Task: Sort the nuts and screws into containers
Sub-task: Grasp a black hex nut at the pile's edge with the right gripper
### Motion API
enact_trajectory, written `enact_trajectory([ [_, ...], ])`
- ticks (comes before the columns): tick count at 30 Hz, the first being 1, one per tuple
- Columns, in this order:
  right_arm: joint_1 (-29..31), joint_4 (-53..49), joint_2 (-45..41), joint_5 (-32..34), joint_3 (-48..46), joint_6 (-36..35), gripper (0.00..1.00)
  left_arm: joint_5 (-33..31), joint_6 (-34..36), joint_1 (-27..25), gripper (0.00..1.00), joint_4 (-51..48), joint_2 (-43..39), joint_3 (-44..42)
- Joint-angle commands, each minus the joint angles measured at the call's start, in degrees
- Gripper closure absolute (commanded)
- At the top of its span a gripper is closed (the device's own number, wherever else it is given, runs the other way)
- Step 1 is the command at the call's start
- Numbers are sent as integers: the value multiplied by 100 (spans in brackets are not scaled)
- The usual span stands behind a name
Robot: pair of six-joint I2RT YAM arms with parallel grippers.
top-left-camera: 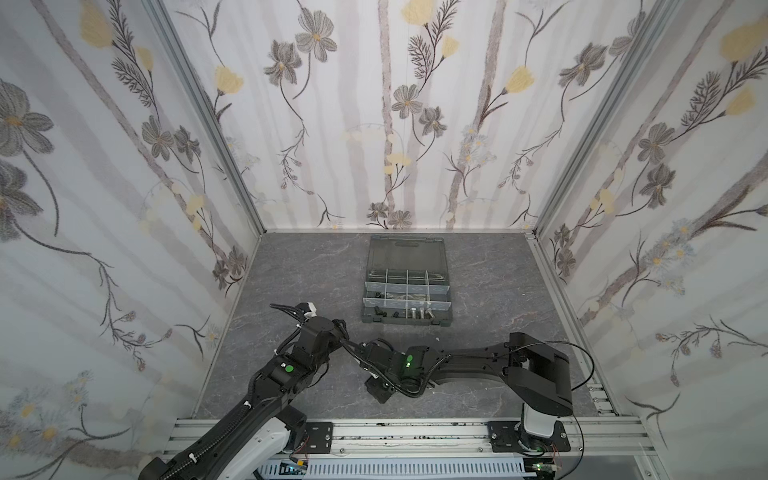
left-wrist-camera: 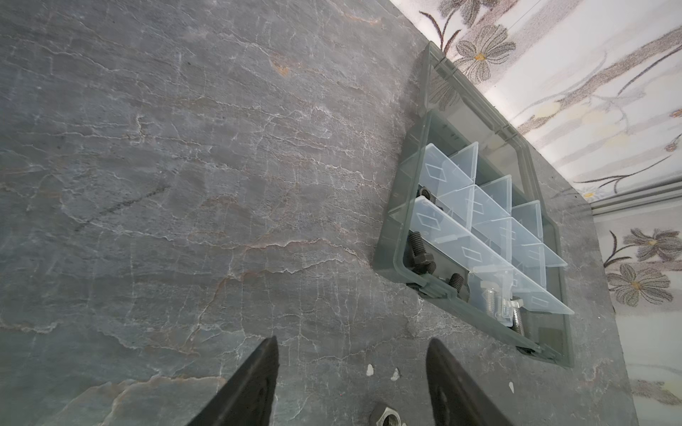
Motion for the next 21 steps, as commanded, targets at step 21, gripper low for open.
enact_trajectory([
  [21, 108, -206, 294, 319, 289, -117, 59, -29, -198, 9, 33, 51, -187, -157],
])
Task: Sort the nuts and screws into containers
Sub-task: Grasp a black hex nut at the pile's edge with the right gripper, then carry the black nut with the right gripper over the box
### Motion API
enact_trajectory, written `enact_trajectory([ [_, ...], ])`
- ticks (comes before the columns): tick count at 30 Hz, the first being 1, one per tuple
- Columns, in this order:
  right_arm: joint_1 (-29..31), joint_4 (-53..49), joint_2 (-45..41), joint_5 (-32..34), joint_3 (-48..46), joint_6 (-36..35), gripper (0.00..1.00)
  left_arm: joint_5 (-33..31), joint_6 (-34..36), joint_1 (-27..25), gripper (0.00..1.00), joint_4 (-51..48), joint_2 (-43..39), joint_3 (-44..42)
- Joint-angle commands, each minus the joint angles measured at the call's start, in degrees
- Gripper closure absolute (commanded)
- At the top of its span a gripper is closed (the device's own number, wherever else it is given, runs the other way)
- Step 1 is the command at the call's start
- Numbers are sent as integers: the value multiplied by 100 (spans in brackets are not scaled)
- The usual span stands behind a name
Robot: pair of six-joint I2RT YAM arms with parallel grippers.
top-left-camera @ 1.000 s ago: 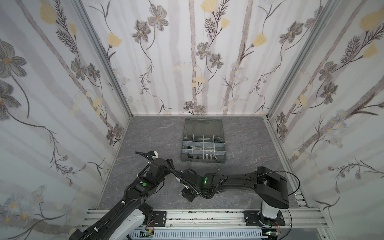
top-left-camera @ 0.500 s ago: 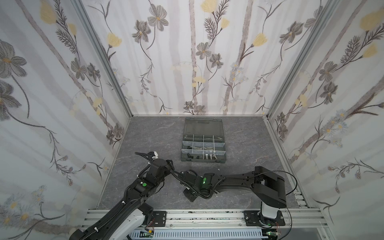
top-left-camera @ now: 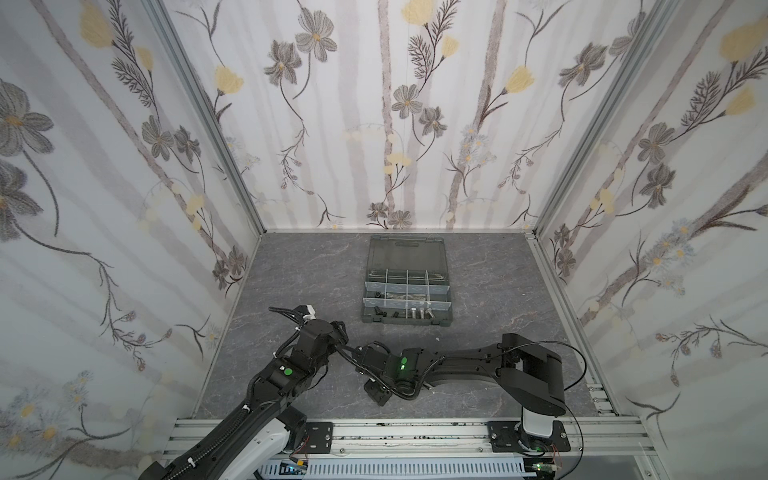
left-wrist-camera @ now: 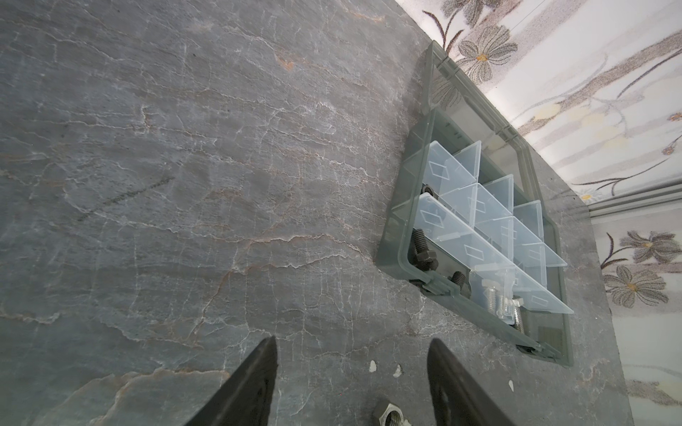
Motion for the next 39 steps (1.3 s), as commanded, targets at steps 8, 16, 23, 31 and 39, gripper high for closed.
enact_trajectory([
  [8, 45, -63, 260, 222, 201, -62, 65, -42, -91, 9, 33, 51, -15, -25],
  [16, 85, -122, 202, 321, 112, -65, 73, -51, -100, 8, 33, 51, -23, -44],
  [23, 1, -185, -278, 479, -36, -255, 76, -81, -91, 9, 32, 51, -7, -23],
  [31, -1025, -239, -833, 550, 381, -851, 76, -14, -144, 10, 32, 51, -25, -31],
  [39, -2293, -248, -86, 613, 1966, -1404, 76, 71, -102, 9, 32, 51, -80, -99],
])
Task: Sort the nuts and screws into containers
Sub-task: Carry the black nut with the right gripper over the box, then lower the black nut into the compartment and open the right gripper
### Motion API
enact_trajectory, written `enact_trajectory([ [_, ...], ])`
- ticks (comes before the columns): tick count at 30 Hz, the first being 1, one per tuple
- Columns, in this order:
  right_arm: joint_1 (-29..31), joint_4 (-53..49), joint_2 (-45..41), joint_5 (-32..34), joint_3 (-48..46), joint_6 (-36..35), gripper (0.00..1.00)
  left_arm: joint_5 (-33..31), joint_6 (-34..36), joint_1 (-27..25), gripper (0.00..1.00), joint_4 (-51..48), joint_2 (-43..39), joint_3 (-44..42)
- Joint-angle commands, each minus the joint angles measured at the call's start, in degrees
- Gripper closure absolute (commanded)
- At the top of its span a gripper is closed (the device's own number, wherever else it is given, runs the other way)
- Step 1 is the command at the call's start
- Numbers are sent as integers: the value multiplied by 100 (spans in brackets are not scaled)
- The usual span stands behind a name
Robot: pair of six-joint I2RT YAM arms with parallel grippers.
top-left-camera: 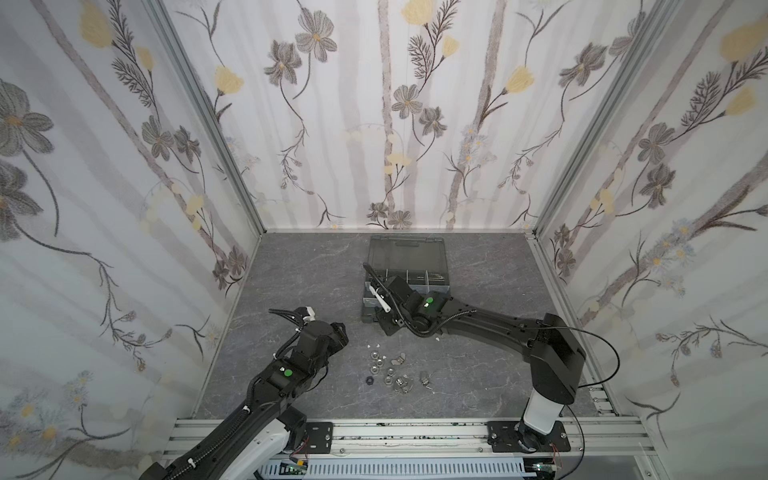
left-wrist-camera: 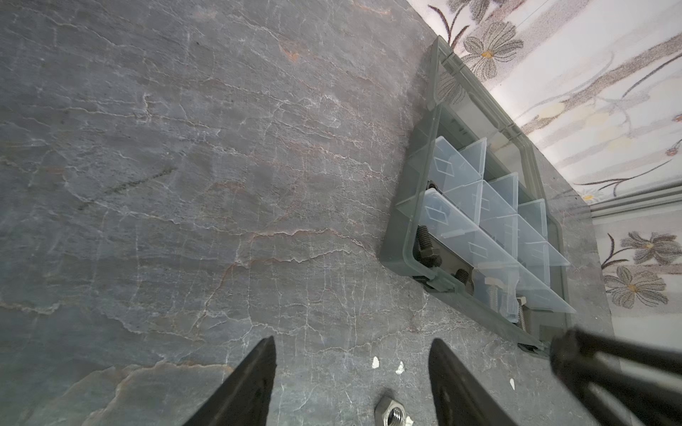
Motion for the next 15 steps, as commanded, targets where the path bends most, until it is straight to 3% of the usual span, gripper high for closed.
enact_trajectory([
  [1, -309, 163, 404, 61, 592, -321, 76, 47, -46, 7, 32, 51, -36, -34],
  [7, -680, 155, 1274, -38, 1558, -299, 76, 131, -113, 7, 32, 51, -73, -127],
  [15, -680, 135, 1954, -201, 2153, -219, 76, 219, -190, 7, 32, 51, -88, -227],
])
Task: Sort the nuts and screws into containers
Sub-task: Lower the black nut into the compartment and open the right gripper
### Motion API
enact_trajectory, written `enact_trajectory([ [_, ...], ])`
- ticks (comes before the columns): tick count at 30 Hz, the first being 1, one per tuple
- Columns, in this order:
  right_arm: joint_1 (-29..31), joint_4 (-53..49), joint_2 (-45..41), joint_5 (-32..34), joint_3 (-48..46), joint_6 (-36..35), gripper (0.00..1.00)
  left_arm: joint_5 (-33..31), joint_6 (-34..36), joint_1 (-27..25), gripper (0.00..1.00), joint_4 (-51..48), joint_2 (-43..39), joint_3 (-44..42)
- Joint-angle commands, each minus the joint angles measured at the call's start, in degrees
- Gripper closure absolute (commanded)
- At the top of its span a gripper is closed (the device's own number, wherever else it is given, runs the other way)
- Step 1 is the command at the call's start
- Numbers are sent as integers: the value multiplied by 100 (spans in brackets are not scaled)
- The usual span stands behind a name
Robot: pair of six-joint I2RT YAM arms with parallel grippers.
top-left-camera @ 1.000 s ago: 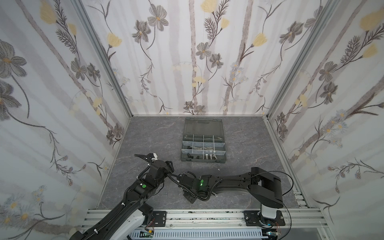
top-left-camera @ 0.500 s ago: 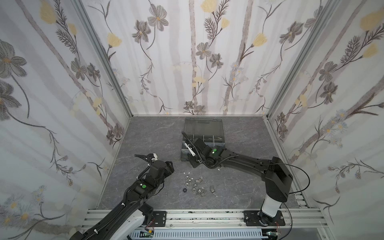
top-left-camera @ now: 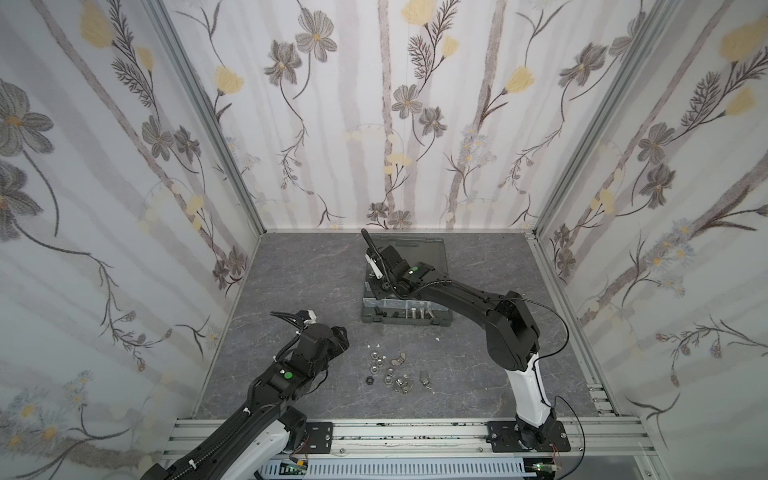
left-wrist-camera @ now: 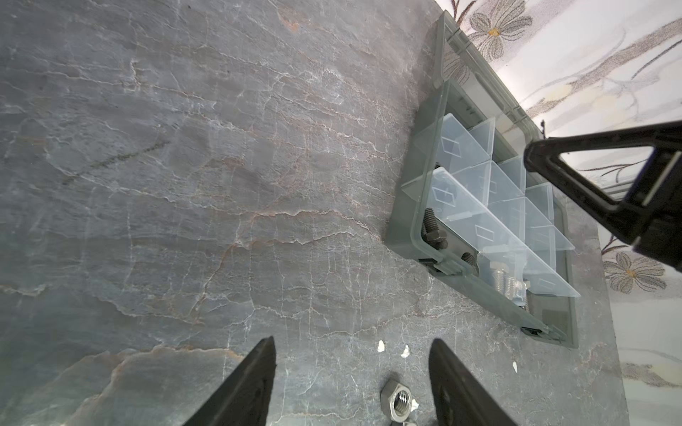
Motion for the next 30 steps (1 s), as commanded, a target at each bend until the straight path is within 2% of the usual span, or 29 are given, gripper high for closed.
enact_trajectory([
  [1, -12, 137, 181, -75, 153, 27, 75, 14, -129, 7, 32, 49, -23, -41],
  [7, -11, 164, 301, -152, 174, 109, 72, 74, -129, 7, 32, 49, -15, -66],
  [12, -187, 179, 327, -184, 184, 143, 63, 109, -155, 6, 32, 49, -15, -83],
  [15, -196, 180, 287, -207, 183, 152, 61, 110, -164, 7, 32, 49, -23, -109],
  [30, -204, 180, -22, -383, 145, 240, 59, 205, -129, -1, 33, 51, 19, -121],
])
